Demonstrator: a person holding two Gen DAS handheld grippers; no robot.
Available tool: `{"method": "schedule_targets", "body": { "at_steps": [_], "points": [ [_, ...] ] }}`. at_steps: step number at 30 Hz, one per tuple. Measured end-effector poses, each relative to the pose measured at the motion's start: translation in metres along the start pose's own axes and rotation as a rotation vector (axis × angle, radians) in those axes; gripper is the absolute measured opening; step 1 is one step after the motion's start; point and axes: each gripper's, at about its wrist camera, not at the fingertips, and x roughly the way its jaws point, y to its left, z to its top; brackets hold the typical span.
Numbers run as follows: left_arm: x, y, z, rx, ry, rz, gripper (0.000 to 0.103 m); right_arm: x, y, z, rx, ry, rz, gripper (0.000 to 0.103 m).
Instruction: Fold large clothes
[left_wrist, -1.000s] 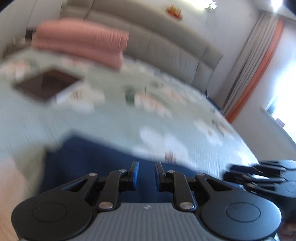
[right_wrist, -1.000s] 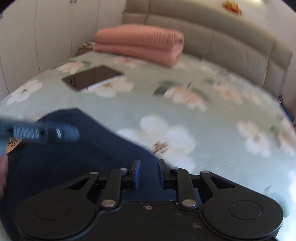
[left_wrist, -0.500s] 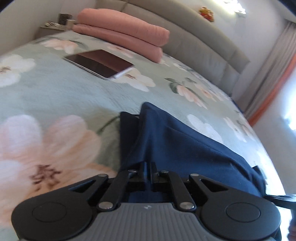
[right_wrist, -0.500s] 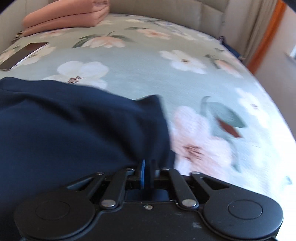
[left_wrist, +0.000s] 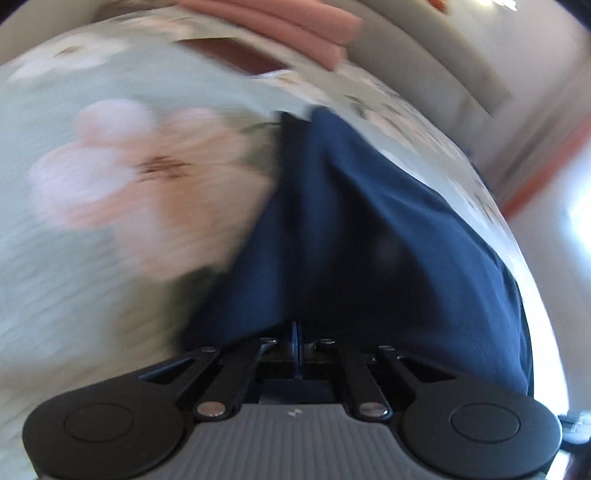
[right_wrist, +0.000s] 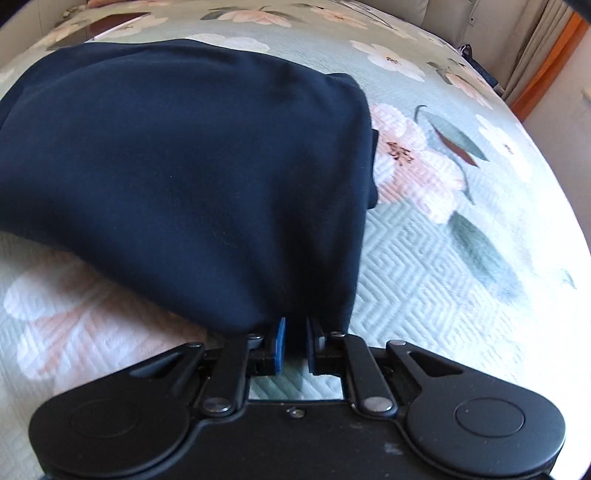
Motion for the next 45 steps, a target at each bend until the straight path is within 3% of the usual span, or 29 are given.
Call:
{"method": "schedule_targets", "body": {
  "at_steps": [2,4,6,9,10,11,12,13,17,22,28,38,39,40,42,45],
  "points": [
    [-0.017,0.007,0.000,-0.008,-0.004,0.032,0.004,-0.010,0.006,0.006,-0.034,-0.025,-0.013,0.010],
    [-0.032,0.010,-0.001,-0.028,0.000,0.037,0.012,-0.027,0.017,0.016,-0.092,-0.122,-0.008,0.010],
    [-0.049,0.009,-0.003,-0.056,-0.016,0.023,0.020,-0.045,0.027,0.033,-0.099,-0.234,0.070,0.010],
    [-0.064,0.005,-0.008,-0.123,-0.044,-0.022,0.025,-0.058,0.049,0.061,-0.082,-0.329,0.192,0.014],
    [-0.067,0.005,-0.009,-0.153,-0.046,-0.038,0.034,-0.058,0.058,0.069,-0.082,-0.336,0.219,0.019],
    [-0.067,0.005,-0.012,-0.177,-0.044,-0.043,0.042,-0.058,0.067,0.077,-0.081,-0.331,0.242,0.032],
    [-0.067,0.005,-0.015,-0.193,-0.041,-0.037,0.057,-0.057,0.075,0.083,-0.077,-0.334,0.264,0.032],
    [-0.068,0.004,-0.018,-0.203,-0.047,-0.031,0.062,-0.057,0.083,0.086,-0.070,-0.338,0.289,0.032],
    [-0.059,0.014,-0.027,-0.293,-0.044,-0.073,0.062,-0.049,0.109,0.093,-0.045,-0.317,0.338,0.032],
    [-0.048,0.023,-0.034,-0.413,-0.081,-0.127,0.062,-0.049,0.127,0.083,0.006,-0.273,0.298,0.030],
    [-0.025,0.032,-0.043,-0.548,-0.144,-0.138,0.066,-0.016,0.131,0.077,0.085,-0.181,0.282,0.029],
    [0.020,0.003,-0.021,-0.491,-0.275,-0.107,0.073,-0.008,0.124,0.072,0.152,-0.186,0.316,0.030],
    [0.022,0.002,-0.019,-0.495,-0.283,-0.113,0.069,-0.008,0.122,0.071,0.160,-0.188,0.326,0.030],
    [0.024,0.002,-0.017,-0.510,-0.285,-0.132,0.056,-0.007,0.120,0.072,0.165,-0.189,0.336,0.030],
    [0.026,0.009,-0.022,-0.588,-0.260,-0.225,0.042,-0.007,0.116,0.070,0.169,-0.191,0.350,0.029],
    [0.014,0.021,-0.050,-0.684,-0.236,-0.280,0.039,-0.008,0.116,0.071,0.164,-0.191,0.350,0.030]
  ]
}}
